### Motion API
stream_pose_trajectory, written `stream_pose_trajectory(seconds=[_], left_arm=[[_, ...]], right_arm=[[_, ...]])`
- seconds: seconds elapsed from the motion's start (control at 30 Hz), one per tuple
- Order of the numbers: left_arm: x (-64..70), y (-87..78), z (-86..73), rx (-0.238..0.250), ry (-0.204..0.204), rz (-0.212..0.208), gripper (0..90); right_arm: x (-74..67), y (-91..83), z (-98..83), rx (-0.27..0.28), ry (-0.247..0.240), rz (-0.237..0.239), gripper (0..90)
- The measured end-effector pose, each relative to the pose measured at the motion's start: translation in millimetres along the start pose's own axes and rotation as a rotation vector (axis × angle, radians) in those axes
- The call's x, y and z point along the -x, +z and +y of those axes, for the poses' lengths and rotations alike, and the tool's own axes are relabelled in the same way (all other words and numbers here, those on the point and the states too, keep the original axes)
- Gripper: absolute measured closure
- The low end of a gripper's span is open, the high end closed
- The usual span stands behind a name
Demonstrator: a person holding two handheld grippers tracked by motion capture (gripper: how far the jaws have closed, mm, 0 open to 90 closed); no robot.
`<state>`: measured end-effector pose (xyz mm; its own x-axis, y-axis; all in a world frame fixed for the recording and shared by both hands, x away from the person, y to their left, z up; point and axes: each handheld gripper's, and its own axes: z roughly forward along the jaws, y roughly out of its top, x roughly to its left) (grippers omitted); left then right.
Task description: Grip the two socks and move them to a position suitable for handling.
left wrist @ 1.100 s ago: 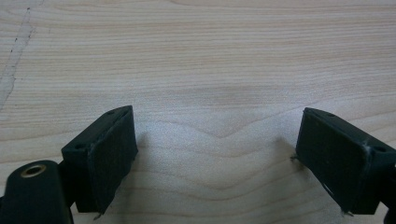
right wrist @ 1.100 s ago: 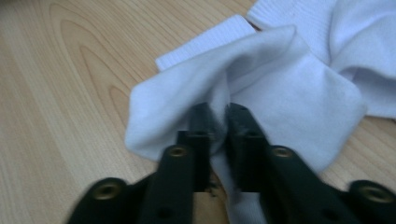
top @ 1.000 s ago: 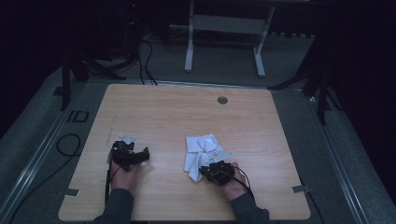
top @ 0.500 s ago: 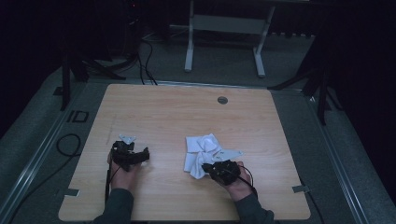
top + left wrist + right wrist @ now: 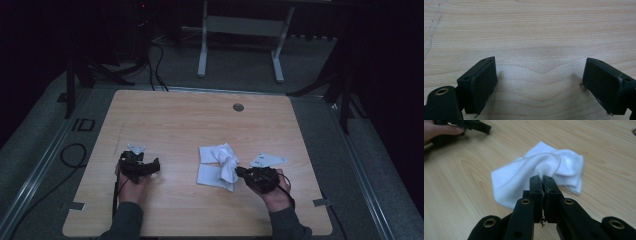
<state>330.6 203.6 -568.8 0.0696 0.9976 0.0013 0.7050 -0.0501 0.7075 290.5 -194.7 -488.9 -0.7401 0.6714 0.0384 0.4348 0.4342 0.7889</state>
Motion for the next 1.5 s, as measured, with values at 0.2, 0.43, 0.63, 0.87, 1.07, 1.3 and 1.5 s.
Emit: stream_pose_trajectory(seconds=[0.2, 0.43, 0.63, 0.87, 1.07, 1.3, 1.5], left_arm=[[0.1, 0.0, 0.0, 0.0, -0.001, 0.0, 12.3], [0.2, 0.0, 0.0, 0.0, -0.001, 0.001, 12.3], [0.3, 0.0, 0.0, 0.0, -0.001, 0.001, 12.3], [0.3, -0.1, 0.0, 0.0, -0.001, 0.001, 12.2], [0.7, -0.1, 0.0, 0.0, -0.001, 0.0, 12.3], [0.7, 0.0, 0.0, 0.001, -0.001, -0.001, 12.3], [0.7, -0.1, -0.1, 0.0, -0.001, -0.001, 12.3]], right_arm=[[15.8, -6.1, -15.8, -0.033, 0.032, -0.035, 86.4], [32.3, -10.8, -31.4, -0.071, 0.064, -0.073, 86.4], [48.3, -16.9, -42.3, -0.101, 0.082, -0.135, 86.1], [64.4, -32.3, -41.4, -0.086, 0.114, -0.278, 74.1], [59.5, -29.3, -40.9, -0.096, 0.087, -0.241, 75.4], [48.0, -5.3, -48.1, -0.162, 0.037, -0.19, 79.5], [42.1, 16.8, -60.2, -0.232, 0.042, -0.147, 81.4]])
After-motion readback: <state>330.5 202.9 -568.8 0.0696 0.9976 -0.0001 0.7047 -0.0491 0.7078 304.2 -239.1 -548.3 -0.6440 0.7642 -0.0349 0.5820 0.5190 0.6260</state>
